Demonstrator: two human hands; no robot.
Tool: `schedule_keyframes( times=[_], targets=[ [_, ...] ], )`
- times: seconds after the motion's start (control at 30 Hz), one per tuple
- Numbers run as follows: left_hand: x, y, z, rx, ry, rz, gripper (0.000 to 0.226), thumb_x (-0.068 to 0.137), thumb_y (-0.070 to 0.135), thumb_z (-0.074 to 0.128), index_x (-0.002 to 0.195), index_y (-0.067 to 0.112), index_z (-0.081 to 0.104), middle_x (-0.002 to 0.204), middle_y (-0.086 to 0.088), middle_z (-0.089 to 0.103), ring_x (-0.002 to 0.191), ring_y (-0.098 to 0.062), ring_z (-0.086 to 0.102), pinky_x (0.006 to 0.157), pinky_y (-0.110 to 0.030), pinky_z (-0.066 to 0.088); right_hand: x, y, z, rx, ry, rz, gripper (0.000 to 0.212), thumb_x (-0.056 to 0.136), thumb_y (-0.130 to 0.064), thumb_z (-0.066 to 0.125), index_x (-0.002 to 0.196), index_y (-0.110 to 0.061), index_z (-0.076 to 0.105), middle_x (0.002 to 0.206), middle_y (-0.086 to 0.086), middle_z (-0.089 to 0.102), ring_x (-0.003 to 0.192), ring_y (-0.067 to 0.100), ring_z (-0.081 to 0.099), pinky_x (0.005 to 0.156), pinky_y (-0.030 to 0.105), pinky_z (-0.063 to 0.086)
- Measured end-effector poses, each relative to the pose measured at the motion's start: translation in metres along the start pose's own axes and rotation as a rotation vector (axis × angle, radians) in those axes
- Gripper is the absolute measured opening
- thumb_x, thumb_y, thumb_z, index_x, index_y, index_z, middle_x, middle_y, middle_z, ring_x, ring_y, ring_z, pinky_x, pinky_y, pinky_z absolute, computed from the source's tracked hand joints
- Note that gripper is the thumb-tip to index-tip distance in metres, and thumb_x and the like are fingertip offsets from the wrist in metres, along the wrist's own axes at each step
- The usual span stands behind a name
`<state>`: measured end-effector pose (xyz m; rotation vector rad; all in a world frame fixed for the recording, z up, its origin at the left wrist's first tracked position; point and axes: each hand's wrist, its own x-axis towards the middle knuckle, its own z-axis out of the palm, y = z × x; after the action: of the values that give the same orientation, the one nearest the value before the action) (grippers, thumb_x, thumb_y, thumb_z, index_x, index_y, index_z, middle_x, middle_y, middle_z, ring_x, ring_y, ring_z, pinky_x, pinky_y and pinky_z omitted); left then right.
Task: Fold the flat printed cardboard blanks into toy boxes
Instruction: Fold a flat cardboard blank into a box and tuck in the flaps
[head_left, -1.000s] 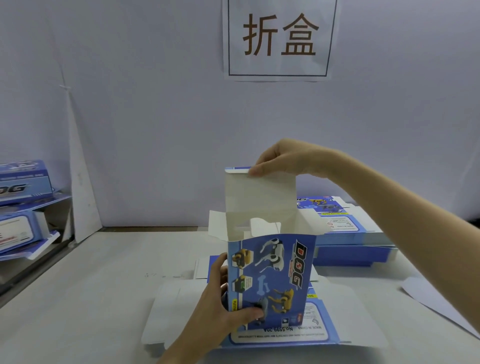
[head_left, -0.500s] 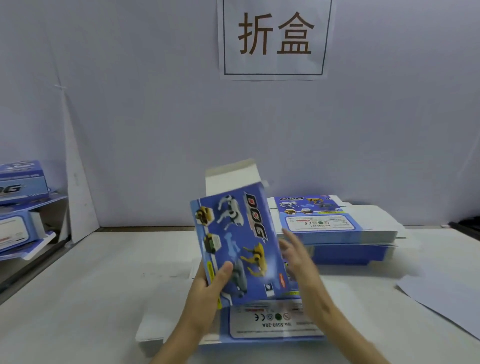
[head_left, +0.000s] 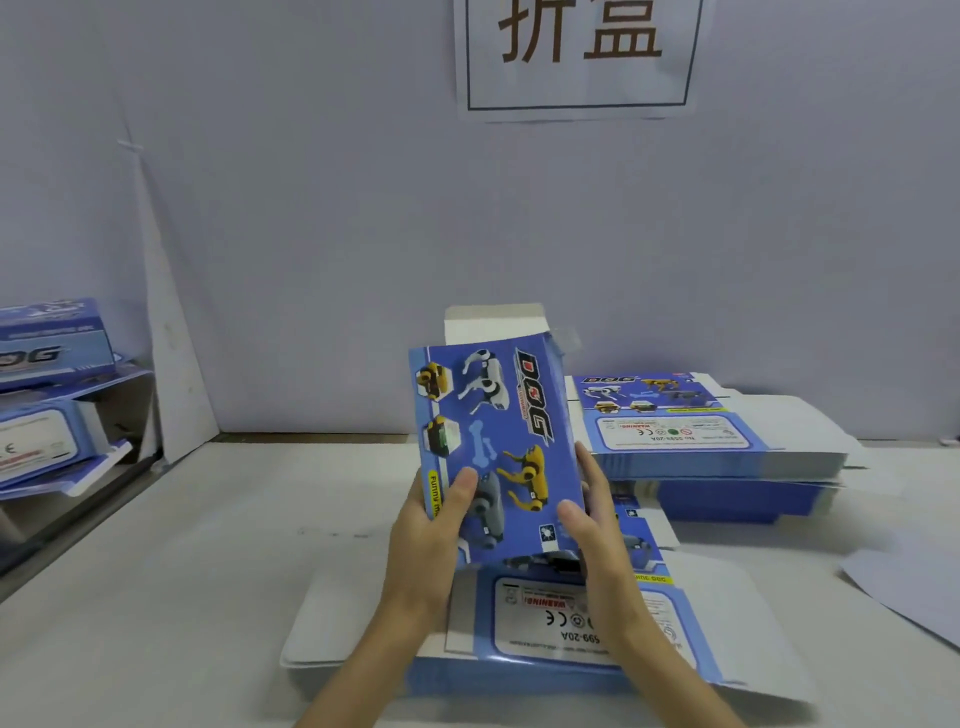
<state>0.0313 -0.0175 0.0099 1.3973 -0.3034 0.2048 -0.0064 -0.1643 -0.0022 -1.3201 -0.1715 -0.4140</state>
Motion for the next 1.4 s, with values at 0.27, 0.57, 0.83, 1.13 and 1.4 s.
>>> schedule_keyframes(
  times=[0.27, 0.57, 0.83, 1.13, 1.4],
  targets=[
    [0.010, 0.017, 0.002, 0.070, -0.039, 0.073, 0.032, 0.081, 0.044, 0.054, 0.100, 0.020, 0.067, 0.085, 0.006, 0.074, 0.078, -0.009, 0.070, 0.057, -0.017, 0.053, 0.005, -0.014, -0.002, -0.022, -0.041, -0.013, 0.071, 0.076, -0.030, 0.065, 0.137, -0.045, 0.032, 0.119, -0.025, 0.061, 0.106, 0.005, 0.065, 0.067, 0.022, 0.057],
    [0.005, 0.064, -0.002, 0.031, -0.011, 0.166, 0.044, 0.076, 0.051, 0.057, 0.091, 0.011, 0.069, 0.076, 0.000, 0.073, 0.069, -0.012, 0.070, 0.057, -0.019, 0.053, 0.005, -0.070, 0.011, -0.207, -0.158, -0.086, 0.090, 0.063, -0.059, 0.066, 0.139, -0.062, 0.018, 0.147, -0.021, 0.040, 0.128, 0.004, 0.049, 0.102, 0.032, 0.048],
    [-0.007, 0.084, -0.001, 0.073, -0.051, 0.243, 0.042, 0.085, 0.050, 0.055, 0.084, 0.010, 0.067, 0.068, -0.001, 0.069, 0.064, -0.014, 0.066, 0.057, -0.024, 0.053, 0.004, -0.096, 0.012, -0.310, -0.176, -0.048, 0.096, 0.062, -0.072, 0.063, 0.142, -0.060, 0.012, 0.140, -0.039, 0.038, 0.130, -0.008, 0.040, 0.111, 0.036, 0.036],
    [-0.008, 0.100, -0.006, 0.040, -0.415, 0.117, 0.065, 0.074, 0.050, 0.066, 0.133, 0.050, 0.039, 0.115, 0.024, 0.065, 0.103, -0.002, 0.066, 0.066, -0.014, 0.054, 0.004, -0.120, 0.003, -0.157, -0.163, 0.070, 0.027, 0.099, -0.025, 0.044, 0.120, -0.014, 0.057, 0.096, 0.000, 0.069, 0.086, 0.010, 0.066, 0.079, 0.023, 0.052],
    [-0.013, 0.103, -0.001, 0.020, -0.177, 0.235, 0.069, 0.067, 0.055, 0.062, 0.131, 0.032, 0.050, 0.095, 0.021, 0.071, 0.088, -0.002, 0.070, 0.054, -0.015, 0.053, -0.006, -0.154, 0.020, -0.068, -0.147, 0.136, 0.064, 0.091, -0.039, 0.048, 0.145, -0.049, 0.015, 0.148, -0.003, 0.043, 0.115, 0.038, 0.059, 0.061, 0.045, 0.060]
  ],
)
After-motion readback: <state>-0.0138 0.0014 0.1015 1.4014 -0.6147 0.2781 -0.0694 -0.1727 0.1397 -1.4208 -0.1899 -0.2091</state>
